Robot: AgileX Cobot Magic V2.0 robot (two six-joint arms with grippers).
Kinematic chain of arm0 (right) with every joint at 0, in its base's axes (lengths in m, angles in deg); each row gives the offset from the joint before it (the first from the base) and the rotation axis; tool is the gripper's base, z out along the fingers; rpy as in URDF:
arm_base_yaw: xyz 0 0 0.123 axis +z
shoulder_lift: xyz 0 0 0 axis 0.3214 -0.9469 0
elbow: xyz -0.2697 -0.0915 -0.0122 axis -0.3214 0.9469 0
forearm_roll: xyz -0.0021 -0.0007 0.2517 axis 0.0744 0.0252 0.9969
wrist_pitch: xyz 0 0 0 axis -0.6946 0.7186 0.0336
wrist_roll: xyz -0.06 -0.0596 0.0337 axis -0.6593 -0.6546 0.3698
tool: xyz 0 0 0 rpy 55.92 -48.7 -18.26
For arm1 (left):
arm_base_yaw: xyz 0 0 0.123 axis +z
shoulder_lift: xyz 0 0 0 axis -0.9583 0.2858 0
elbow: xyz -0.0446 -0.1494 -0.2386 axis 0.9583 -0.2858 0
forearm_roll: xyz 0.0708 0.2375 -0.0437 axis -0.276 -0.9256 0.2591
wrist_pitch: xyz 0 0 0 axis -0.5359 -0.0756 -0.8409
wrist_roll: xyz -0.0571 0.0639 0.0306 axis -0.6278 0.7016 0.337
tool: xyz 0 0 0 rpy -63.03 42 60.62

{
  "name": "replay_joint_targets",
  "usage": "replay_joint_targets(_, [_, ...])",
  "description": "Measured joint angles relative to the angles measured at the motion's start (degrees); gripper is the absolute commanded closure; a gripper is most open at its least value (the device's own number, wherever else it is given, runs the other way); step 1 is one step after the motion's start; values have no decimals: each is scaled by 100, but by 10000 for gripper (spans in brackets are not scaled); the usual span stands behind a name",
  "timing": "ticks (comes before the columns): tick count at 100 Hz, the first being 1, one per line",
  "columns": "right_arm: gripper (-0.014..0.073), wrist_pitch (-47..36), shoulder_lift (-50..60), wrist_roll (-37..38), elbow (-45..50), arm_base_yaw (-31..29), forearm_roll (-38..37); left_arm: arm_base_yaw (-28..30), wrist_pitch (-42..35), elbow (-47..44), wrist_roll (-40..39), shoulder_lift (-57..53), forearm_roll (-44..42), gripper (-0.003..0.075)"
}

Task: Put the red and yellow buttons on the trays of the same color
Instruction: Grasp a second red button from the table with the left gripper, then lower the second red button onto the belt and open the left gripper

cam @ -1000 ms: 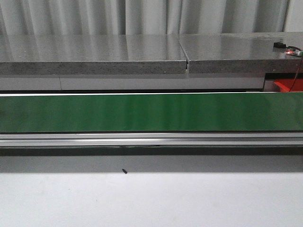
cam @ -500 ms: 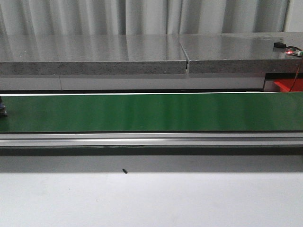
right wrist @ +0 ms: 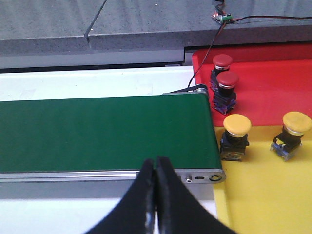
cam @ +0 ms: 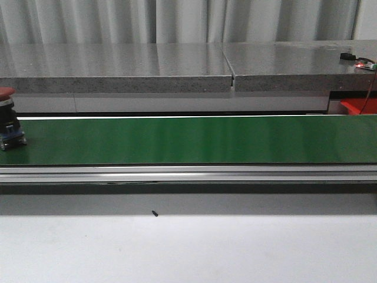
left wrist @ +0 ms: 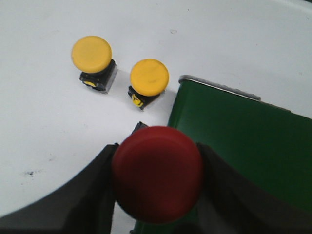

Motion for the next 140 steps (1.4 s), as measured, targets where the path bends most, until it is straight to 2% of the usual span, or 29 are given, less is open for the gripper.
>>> replay_joint_targets(45, [652, 0, 0, 0, 0, 0, 0, -381, -358, -652, 11, -4, 26, 518])
replay_joint_targets(52, [652, 0, 0, 0, 0, 0, 0, -381, -358, -652, 11, -4, 39, 449])
replay_joint_targets(64, [652, 0, 0, 0, 0, 0, 0, -381, -358, -652, 11, -4, 60, 213])
replay_joint_targets(69, [652, 0, 0, 0, 0, 0, 0, -381, -358, -652, 11, -4, 72, 137])
replay_joint_targets(77, [652, 0, 0, 0, 0, 0, 0, -381, -358, -652, 11, -4, 85, 104])
replay_joint_targets(101, [652, 0, 0, 0, 0, 0, 0, -443, -348, -652, 126, -110, 136, 169])
replay_joint_targets(112, [652, 0, 0, 0, 0, 0, 0, -607, -348, -652, 400, -396, 272, 243])
replay_joint_targets(122, [652, 0, 0, 0, 0, 0, 0, -809, -339, -652, 469, -736, 315, 376])
replay_joint_targets(140, [652, 0, 0, 0, 0, 0, 0, -1228, -248, -652, 499, -1408, 324, 731])
